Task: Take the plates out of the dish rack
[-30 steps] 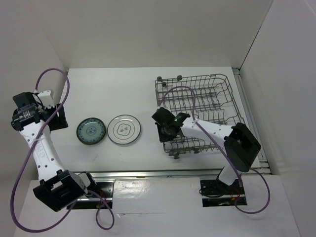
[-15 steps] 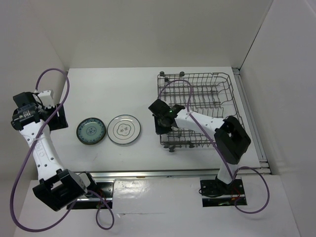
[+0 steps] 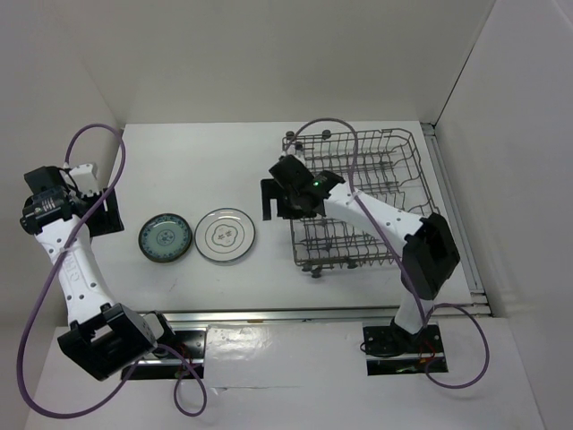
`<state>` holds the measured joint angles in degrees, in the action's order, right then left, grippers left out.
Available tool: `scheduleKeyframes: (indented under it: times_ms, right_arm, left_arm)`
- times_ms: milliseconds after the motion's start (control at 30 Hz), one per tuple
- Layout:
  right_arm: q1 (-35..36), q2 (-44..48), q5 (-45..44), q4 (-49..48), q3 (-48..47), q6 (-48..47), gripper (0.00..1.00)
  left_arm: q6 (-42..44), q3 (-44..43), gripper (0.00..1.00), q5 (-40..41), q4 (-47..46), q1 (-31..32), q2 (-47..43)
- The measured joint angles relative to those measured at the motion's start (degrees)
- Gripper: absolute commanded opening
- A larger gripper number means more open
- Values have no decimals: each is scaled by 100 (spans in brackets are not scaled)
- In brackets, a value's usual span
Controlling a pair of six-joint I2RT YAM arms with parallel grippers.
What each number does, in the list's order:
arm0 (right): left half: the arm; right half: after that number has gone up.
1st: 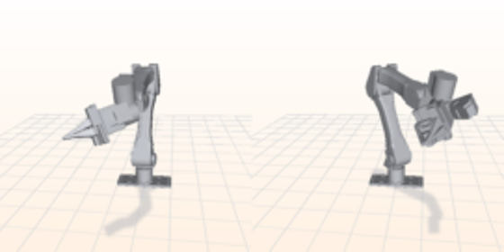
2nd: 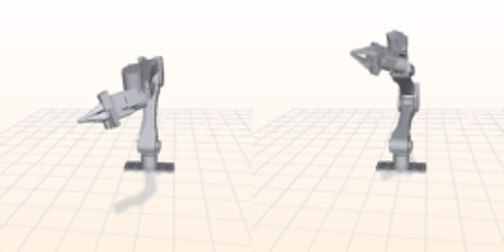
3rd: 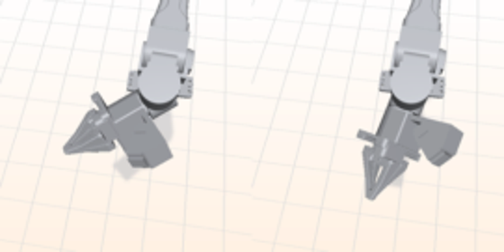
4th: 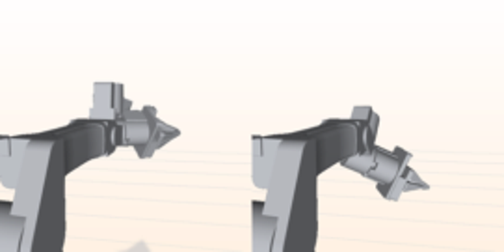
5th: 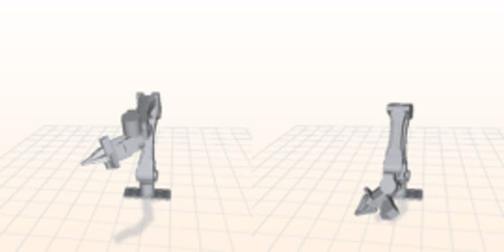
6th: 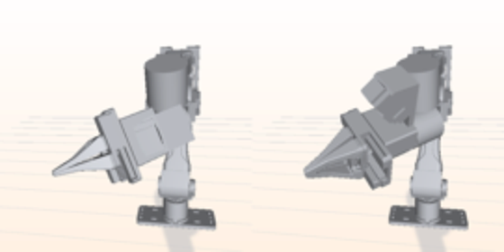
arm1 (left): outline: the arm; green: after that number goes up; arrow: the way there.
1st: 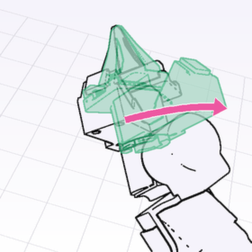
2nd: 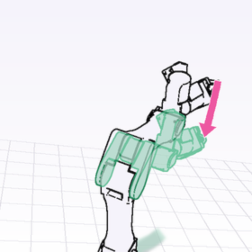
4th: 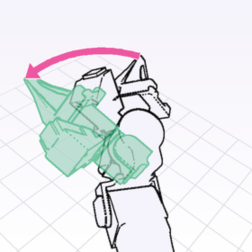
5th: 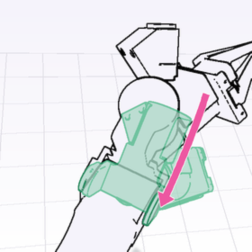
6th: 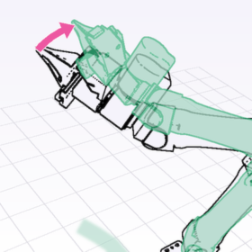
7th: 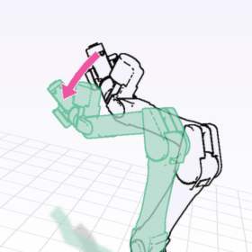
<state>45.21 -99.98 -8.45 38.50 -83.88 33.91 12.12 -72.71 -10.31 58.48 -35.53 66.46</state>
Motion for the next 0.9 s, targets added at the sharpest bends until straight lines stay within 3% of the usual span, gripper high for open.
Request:
scheduleKeyframes:
  times_ms: [167,267,567,700,900]
  right_arm:
    - [-87,518,-332,483,-586,52,100]
    - [-483,1143,-245,686,-616,0,100]
    - [-3294,3797,-175,1423,205,-481,100]
    - [-3512,4562,-229,1797,627,-603,100]
    - [-3512,4865,-339,1971,702,-699,100]
  left_arm:
    - [2,0,78,0,0,0,22]
    - [15,0,78,0,-2,0,22]
    - [20,-7,76,-7,-7,0,22]
    - [11,-175,76,-7,20,0,26]
    - [-2,-527,76,-9,17,0,4]
